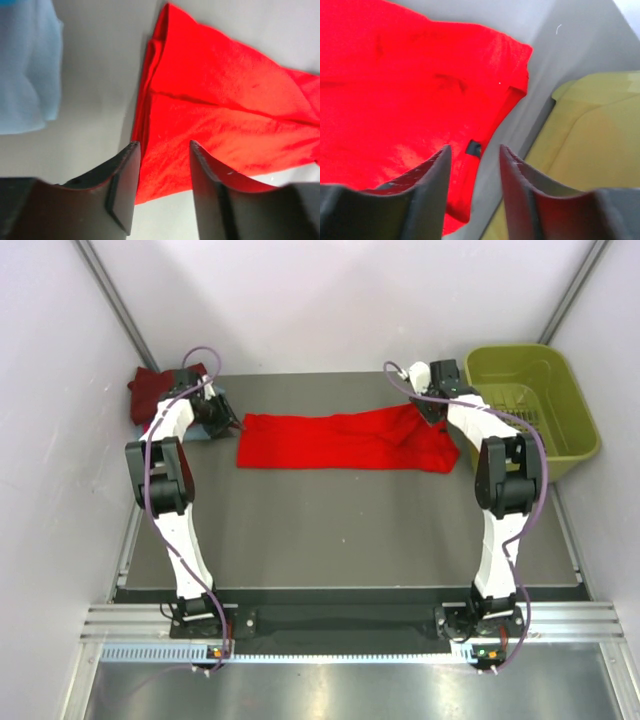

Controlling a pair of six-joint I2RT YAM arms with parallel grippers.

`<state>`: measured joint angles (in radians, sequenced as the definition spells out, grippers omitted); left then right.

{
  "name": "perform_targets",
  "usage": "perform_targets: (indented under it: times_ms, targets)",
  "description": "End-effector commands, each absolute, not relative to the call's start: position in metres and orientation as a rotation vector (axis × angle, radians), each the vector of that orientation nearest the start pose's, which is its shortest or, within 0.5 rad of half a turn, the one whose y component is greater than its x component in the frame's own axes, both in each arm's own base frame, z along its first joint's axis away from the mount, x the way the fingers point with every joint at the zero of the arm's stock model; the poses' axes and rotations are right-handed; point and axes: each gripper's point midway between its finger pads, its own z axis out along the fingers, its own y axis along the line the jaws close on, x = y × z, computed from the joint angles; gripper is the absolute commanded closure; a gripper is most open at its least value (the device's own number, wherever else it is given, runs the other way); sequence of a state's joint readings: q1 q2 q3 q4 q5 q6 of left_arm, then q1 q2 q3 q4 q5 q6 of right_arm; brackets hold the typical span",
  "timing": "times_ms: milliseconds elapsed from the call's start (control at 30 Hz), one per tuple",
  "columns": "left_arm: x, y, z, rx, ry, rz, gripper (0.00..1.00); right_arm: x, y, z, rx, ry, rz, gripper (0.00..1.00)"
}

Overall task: Fold and stack the t-shirts
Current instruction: Fold the tshirt

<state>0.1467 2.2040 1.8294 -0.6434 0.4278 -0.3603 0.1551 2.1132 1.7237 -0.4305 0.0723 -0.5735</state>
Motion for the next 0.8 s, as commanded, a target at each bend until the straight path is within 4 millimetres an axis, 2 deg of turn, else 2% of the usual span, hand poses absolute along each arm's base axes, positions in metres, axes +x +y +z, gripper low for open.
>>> perform_targets:
  times_ms: [0, 33, 67, 133, 167, 233, 267, 300, 333, 400, 433, 500, 533, 567, 633, 767]
  targets:
    - [0.543, 0.002, 0.135, -0.383, 2.384, -0.527, 0.49, 0.571, 0.052, 0.164, -0.692, 2.106, -0.348, 0.55]
    - [0.543, 0.000, 0.159, -0.348, 2.337, -0.535, 0.49, 0.570, 0.055, 0.175, -0.663, 2.091, -0.327, 0.51]
    - [0.543, -0.003, 0.171, -0.328, 2.312, -0.555, 0.49, 0.564, 0.056, 0.196, -0.640, 2.063, -0.316, 0.48]
    - [0.540, -0.021, 0.203, -0.288, 2.247, -0.675, 0.50, 0.556, 0.067, 0.210, -0.638, 2.042, -0.258, 0.45]
    - [0.539, -0.028, 0.210, -0.273, 2.232, -0.719, 0.50, 0.546, 0.072, 0.216, -0.631, 2.048, -0.216, 0.44]
    - [0.533, -0.055, 0.212, -0.236, 2.239, -0.833, 0.52, 0.534, 0.093, 0.211, -0.664, 2.065, -0.071, 0.44]
    - [0.531, -0.064, 0.207, -0.223, 2.253, -0.861, 0.52, 0.525, 0.099, 0.201, -0.681, 2.100, -0.022, 0.44]
    - [0.527, -0.082, 0.202, -0.195, 2.272, -0.893, 0.52, 0.520, 0.111, 0.195, -0.703, 2.111, 0.054, 0.45]
    - [0.522, -0.093, 0.183, -0.195, 2.319, -0.927, 0.53, 0.516, 0.118, 0.187, -0.686, 2.139, 0.106, 0.45]
    - [0.513, -0.117, 0.160, -0.175, 2.382, -0.970, 0.53, 0.508, 0.128, 0.164, -0.690, 2.190, 0.202, 0.45]
    - [0.512, -0.118, 0.146, -0.196, 2.411, -0.973, 0.54, 0.506, 0.131, 0.156, -0.666, 2.214, 0.231, 0.45]
    - [0.505, -0.143, 0.130, -0.163, 2.450, -1.002, 0.53, 0.504, 0.136, 0.135, -0.660, 2.259, 0.267, 0.46]
    - [0.504, -0.147, 0.118, -0.167, 2.474, -1.005, 0.54, 0.504, 0.137, 0.129, -0.651, 2.274, 0.280, 0.46]
    - [0.504, -0.150, 0.112, -0.168, 2.486, -1.000, 0.54, 0.504, 0.137, 0.118, -0.651, 2.297, 0.289, 0.46]
    - [0.503, -0.155, 0.100, -0.181, 2.512, -1.009, 0.54, 0.503, 0.139, 0.109, -0.656, 2.316, 0.306, 0.47]
    - [0.501, -0.160, 0.086, -0.186, 2.544, -1.011, 0.54, 0.502, 0.141, 0.085, -0.656, 2.362, 0.327, 0.47]
